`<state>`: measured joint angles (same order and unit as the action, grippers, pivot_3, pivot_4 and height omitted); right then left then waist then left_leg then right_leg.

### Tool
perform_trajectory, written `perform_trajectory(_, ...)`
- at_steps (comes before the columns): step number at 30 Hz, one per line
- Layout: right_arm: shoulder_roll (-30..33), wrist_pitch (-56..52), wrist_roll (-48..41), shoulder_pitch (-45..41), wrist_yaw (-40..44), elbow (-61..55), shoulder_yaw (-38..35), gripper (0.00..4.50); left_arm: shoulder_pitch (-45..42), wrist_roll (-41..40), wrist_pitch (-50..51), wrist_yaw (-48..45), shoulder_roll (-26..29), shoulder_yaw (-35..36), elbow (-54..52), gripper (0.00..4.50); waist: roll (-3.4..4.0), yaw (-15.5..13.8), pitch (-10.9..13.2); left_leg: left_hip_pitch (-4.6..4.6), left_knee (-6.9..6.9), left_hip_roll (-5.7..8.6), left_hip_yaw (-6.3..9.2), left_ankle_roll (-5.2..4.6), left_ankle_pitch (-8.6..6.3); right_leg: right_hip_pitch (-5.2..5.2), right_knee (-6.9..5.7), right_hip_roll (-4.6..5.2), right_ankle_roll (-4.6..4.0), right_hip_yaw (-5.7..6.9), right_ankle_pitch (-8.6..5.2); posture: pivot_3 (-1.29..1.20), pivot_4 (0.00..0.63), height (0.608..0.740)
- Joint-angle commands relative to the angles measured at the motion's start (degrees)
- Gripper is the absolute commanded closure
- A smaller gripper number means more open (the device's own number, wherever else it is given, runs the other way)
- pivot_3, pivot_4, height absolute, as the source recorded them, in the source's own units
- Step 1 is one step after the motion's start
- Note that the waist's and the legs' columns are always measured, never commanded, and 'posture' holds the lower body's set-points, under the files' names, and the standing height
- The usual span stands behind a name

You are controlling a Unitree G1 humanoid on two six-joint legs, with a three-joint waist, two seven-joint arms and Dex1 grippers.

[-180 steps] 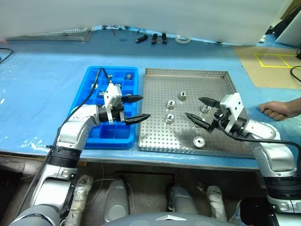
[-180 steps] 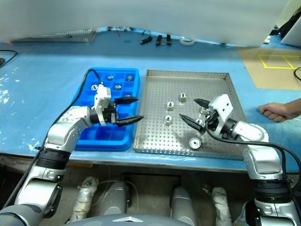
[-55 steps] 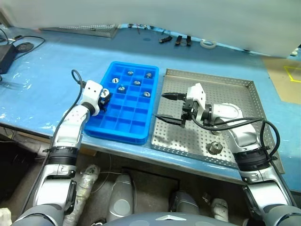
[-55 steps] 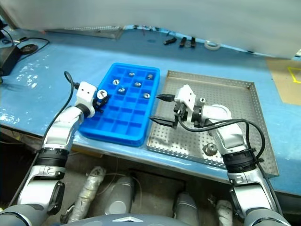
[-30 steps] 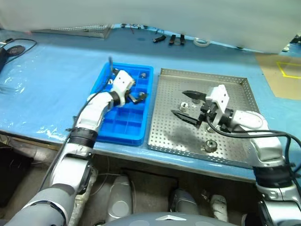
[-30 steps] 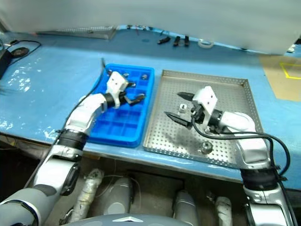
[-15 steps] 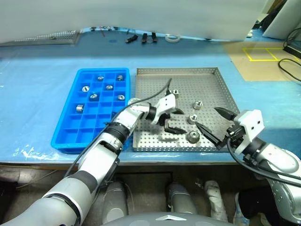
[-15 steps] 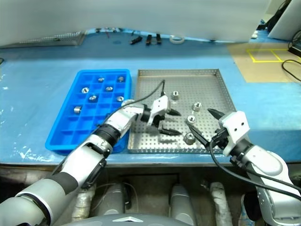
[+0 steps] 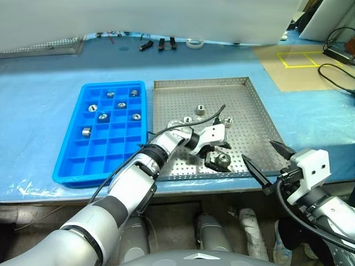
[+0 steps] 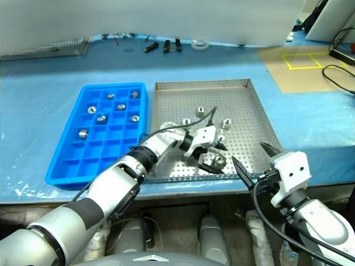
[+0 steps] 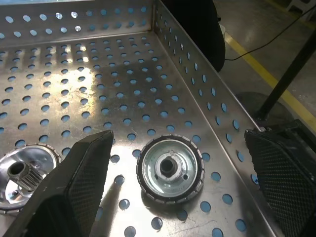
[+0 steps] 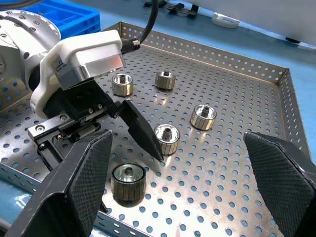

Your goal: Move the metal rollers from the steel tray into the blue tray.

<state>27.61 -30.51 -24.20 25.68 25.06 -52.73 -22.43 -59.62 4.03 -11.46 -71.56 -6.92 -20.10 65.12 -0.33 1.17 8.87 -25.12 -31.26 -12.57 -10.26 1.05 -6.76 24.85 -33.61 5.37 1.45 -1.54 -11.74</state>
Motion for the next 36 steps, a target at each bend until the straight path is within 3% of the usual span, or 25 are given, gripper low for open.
perform_trajectory(1,-0.44,0.93,-0.45,1.29,-0.75,-2.84,-2.38,0.0,-0.07,1.92,-1.43,-0.6,-1.38,-0.93,1.01,0.01,0.0,-0.02,0.0,0.0,0.0,0.02,-0.01,-0.03,-0.03,-0.01,0.01,0.02,0.02,0.0,-0.02,-0.59,0.15,0.74)
perform_trajectory(23,0.05,0.45,-0.44,2.75,-1.26,-3.69,-2.23,0.0,0.83,3.82,-3.46,6.81,-4.71,1.29,3.84,0.01,0.01,0.17,-0.01,0.12,-0.09,0.57,-0.06,-0.24,-0.23,-0.3,0.16,0.6,0.11,0.01,-0.04,-0.59,0.15,0.74)
perform_trajectory(26,-0.02,0.47,-0.28,2.71,-1.44,-3.68,-1.98,0.0,0.63,3.1,-3.46,7.15,-5.21,2.06,3.8,0.57,0.01,0.46,-0.01,0.11,-0.12,0.76,-0.06,-0.37,-0.3,-0.34,0.16,0.81,0.15,0.01,-0.05,-0.59,0.15,0.74)
perform_trajectory(29,0.04,0.53,-0.11,2.45,-1.54,-3.42,-1.83,0.0,0.61,3.22,-3.77,7.36,-5.21,2.32,3.75,1.49,0.01,0.77,-0.01,0.09,-0.28,0.79,-0.05,-0.51,-0.39,-0.43,0.17,0.86,0.22,0.02,-0.09,-0.58,0.15,0.74)
perform_trajectory(34,0.15,0.6,0.1,2.11,-1.61,-3.1,-1.59,0.0,0.92,1.24,-3.13,3.6,-5.52,3.88,2.81,1.49,0.01,1.22,-0.01,0.09,-0.3,0.8,-0.05,-0.52,-0.4,-0.44,0.17,0.88,0.25,0.04,-0.11,-0.58,0.15,0.74)
perform_trajectory(36,0.23,0.55,0.12,1.9,-1.58,-2.99,-1.55,0.0,1.01,0.8,-2.96,2.74,-5.58,4.03,2.56,1.85,0.01,1.23,-0.01,0.08,-0.3,0.79,-0.05,-0.52,-0.4,-0.44,0.17,0.88,0.25,0.04,-0.11,-0.57,0.15,0.74)
